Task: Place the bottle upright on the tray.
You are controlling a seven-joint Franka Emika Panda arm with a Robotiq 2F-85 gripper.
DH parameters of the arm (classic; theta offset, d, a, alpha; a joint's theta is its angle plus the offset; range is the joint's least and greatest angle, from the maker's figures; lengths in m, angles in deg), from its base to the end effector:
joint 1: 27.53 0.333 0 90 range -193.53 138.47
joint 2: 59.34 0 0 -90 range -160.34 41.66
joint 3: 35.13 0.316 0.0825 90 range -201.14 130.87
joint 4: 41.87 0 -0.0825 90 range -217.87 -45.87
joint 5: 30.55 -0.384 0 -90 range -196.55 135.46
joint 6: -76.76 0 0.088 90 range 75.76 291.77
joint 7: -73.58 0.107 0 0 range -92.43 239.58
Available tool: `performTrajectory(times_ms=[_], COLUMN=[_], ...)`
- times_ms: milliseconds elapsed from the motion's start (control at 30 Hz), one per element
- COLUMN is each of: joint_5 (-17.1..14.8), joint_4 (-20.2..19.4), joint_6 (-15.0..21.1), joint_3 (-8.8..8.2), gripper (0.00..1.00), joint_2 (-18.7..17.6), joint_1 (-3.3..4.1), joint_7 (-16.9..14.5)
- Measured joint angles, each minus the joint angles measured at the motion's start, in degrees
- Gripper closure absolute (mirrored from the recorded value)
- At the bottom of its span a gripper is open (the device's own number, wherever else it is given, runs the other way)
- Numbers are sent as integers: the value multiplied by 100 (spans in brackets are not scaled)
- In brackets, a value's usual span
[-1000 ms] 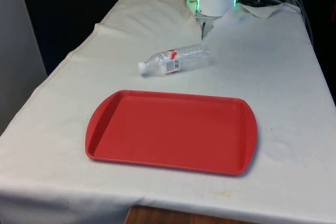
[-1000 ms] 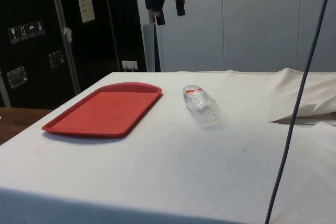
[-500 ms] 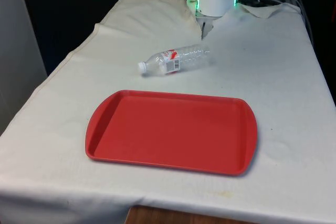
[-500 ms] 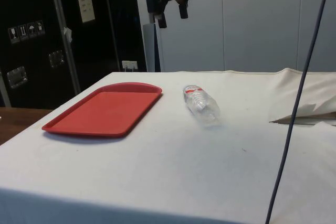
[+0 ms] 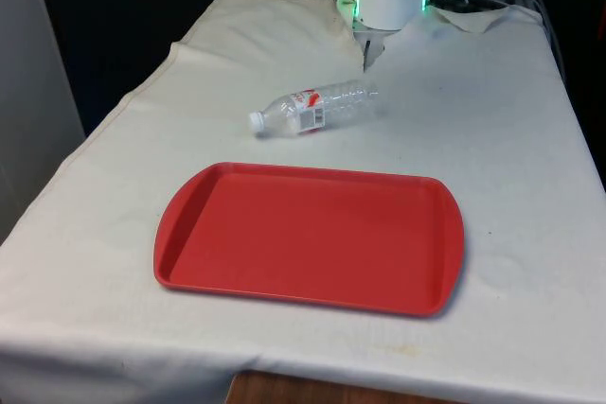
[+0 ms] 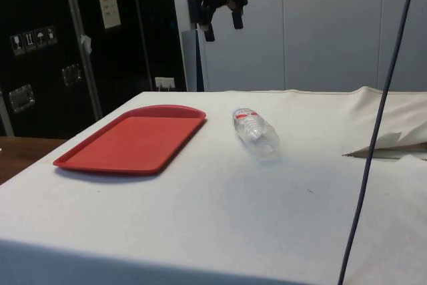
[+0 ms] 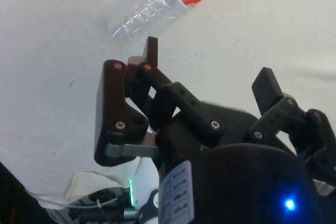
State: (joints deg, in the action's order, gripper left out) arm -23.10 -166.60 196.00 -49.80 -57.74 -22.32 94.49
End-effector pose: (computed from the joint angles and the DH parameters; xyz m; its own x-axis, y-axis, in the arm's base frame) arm 0.5129 -0.0925 0.3975 0.8938 -0.4474 -0.0308 -0.4410 -0.8894 0.1204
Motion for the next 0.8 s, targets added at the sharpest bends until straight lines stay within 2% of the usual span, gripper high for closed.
performTrajectory(times_ms=[400,800], joint_5=[-6,-52], joint_4=[0,34], joint_6=[57,229], joint_3=[-126,-332], gripper=[0,0], joint_2=[-120,-338], joint_1=[-23,-46], joint_7=[97,155])
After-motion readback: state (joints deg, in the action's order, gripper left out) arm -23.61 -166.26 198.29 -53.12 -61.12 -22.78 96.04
